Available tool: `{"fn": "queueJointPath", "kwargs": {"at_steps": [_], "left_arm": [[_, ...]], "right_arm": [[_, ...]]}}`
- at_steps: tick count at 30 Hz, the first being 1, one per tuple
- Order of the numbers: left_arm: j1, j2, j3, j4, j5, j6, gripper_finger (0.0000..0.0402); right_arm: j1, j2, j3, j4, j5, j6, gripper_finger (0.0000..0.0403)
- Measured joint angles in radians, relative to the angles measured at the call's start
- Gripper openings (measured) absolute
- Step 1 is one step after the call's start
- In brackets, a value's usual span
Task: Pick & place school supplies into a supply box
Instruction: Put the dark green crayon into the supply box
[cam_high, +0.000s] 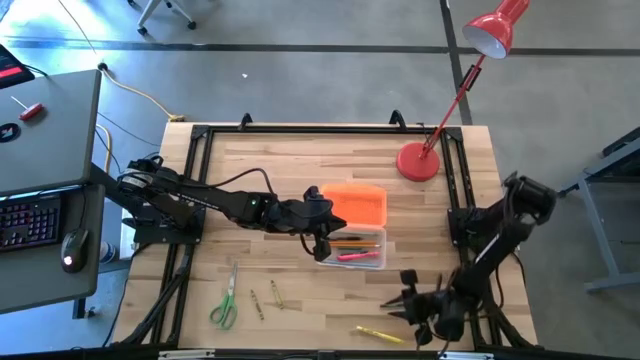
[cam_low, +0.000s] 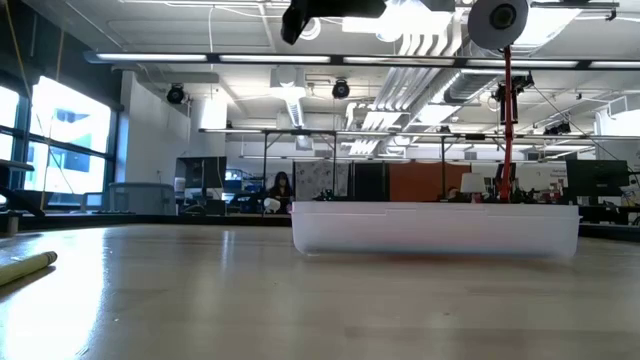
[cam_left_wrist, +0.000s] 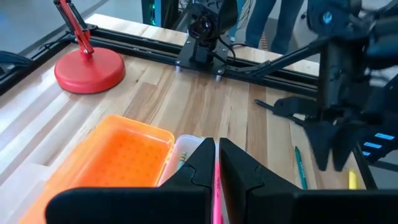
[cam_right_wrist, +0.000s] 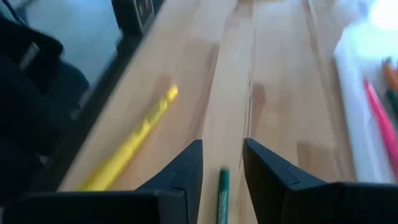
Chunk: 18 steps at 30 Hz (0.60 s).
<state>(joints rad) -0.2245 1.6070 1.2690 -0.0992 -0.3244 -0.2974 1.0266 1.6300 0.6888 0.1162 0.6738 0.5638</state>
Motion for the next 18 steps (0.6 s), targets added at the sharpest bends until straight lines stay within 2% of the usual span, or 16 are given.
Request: {"fn": "queueJointPath", "kwargs": {"at_steps": [7, 11, 14, 18], "left_arm": [[0.000, 0.000, 0.000, 0.050, 0.000, 0.001, 0.0053], [0.000, 0.000, 0.000, 0.057, 0.000, 0.001, 0.0053], [0.000, 0.000, 0.000, 0.056, 0.000, 0.002, 0.0053], [0.000, 0.000, 0.000, 0.054, 0.000, 0.003, 0.0053]], "right_arm": [[0.016, 0.143, 0.000, -0.005, 0.002, 0.035, 0.0094], [0.018, 0.187, 0.000, -0.001, 0.067, 0.003, 0.0094], [0.018, 0.200, -0.041, 0.081, 0.098, 0.034, 0.0094], [0.017, 0.231, -0.148, 0.311, 0.071, 0.075, 0.0094]]}}
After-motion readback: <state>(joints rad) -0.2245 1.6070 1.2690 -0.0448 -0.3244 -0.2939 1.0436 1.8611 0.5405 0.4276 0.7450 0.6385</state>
